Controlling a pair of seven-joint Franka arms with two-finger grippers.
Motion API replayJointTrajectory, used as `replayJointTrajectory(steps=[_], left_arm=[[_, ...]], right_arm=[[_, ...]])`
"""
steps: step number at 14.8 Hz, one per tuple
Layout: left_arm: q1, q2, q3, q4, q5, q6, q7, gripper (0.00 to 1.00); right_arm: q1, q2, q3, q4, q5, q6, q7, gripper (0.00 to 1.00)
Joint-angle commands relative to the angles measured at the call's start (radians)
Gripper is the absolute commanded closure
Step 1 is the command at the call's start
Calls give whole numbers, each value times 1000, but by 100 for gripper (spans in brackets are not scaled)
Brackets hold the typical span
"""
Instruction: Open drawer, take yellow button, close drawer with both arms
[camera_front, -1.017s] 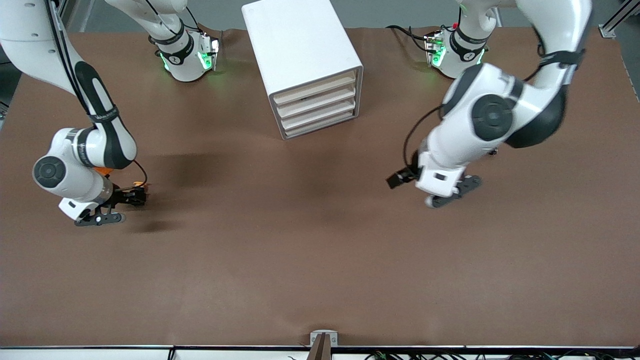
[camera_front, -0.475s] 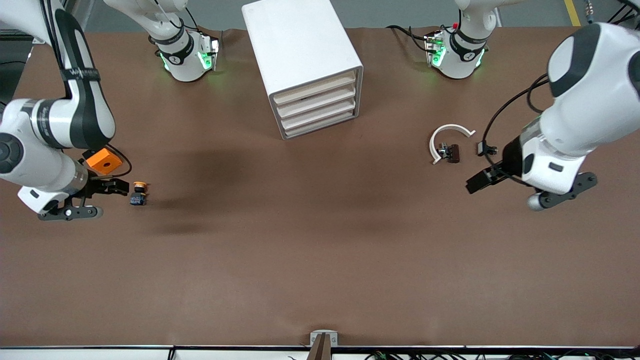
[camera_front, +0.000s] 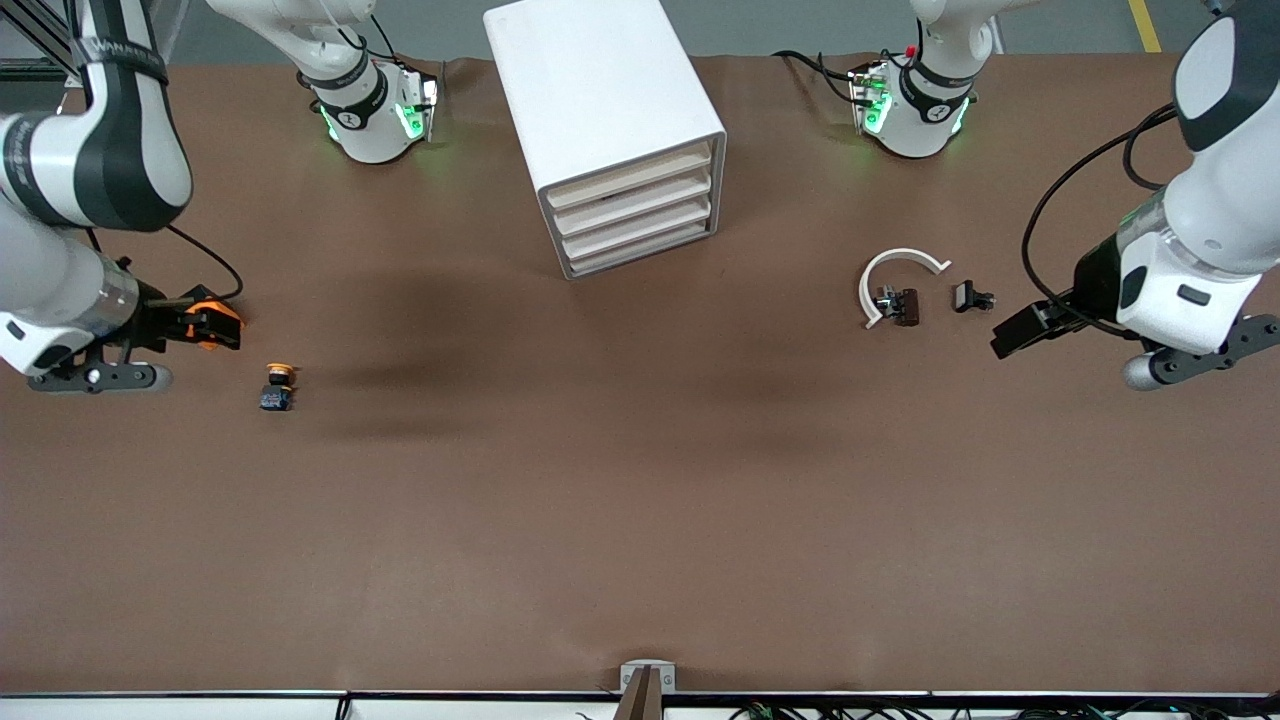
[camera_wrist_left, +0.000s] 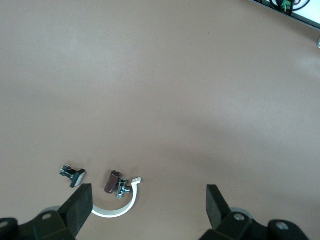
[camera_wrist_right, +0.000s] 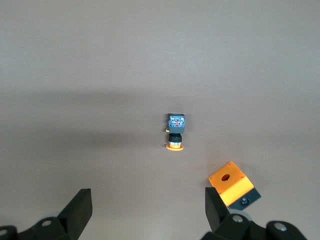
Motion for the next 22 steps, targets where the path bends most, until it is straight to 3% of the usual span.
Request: replayJointTrajectory(steps=[1, 3, 6, 9, 15, 22], left_arm=[[-76, -61, 113, 28, 17, -50, 140, 0], [-173, -98, 280, 23, -8, -82, 258, 0], [-302, -165, 454, -10, -15, -118, 320, 0], [-403, -248, 566, -96, -18, -116, 399, 0], [-408, -271, 582, -118, -34, -127, 421, 0], [-408, -282, 580, -118, -34, -142, 421, 0]], right_arm=[[12, -79, 1, -20, 20, -39, 20, 0], [12, -111, 1, -18, 69, -83, 20, 0], [38, -144, 1, -17, 77, -129, 80, 0], [65, -150, 3, 35, 77, -189, 140, 0], [85, -136, -5, 230, 75, -298, 163, 0], [52, -138, -13, 281, 75, -341, 79, 0]])
